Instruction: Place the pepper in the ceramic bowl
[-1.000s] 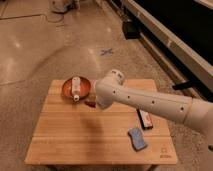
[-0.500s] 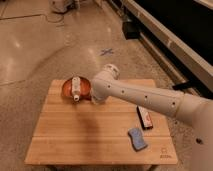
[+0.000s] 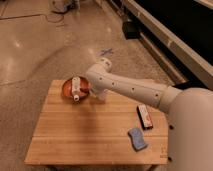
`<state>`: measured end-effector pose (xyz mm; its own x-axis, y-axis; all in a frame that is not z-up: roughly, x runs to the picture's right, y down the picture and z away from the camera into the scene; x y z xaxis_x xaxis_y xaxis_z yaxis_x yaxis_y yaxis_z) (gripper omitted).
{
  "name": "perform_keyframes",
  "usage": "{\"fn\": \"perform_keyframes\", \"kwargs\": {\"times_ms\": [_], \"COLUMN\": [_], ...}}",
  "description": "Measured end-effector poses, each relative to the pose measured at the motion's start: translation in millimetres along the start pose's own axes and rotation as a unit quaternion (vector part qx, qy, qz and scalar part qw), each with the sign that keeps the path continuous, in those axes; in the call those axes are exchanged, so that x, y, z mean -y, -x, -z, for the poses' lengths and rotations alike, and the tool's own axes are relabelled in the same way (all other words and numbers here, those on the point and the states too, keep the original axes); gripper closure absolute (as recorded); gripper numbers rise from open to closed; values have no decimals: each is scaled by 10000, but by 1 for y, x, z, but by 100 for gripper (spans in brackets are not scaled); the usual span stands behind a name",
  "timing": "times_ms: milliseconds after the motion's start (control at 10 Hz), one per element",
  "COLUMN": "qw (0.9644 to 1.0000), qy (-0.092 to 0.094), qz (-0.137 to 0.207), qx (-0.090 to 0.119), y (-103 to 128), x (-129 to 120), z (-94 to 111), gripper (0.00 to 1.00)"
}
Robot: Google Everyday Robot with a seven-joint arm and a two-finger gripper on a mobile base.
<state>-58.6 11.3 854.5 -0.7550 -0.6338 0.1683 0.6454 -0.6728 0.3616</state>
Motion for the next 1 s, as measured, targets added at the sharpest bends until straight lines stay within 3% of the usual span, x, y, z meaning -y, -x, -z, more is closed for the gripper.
{"fn": "perform_keyframes", "kwargs": {"times_ms": [500,1000], "qw": [9997,9994], "qy": [233,338], "qz": [-11,-36], "qx": [43,25], "y": [-41,-73], "x": [-26,-23], "z": [-15,-24], "gripper": [100,100]}}
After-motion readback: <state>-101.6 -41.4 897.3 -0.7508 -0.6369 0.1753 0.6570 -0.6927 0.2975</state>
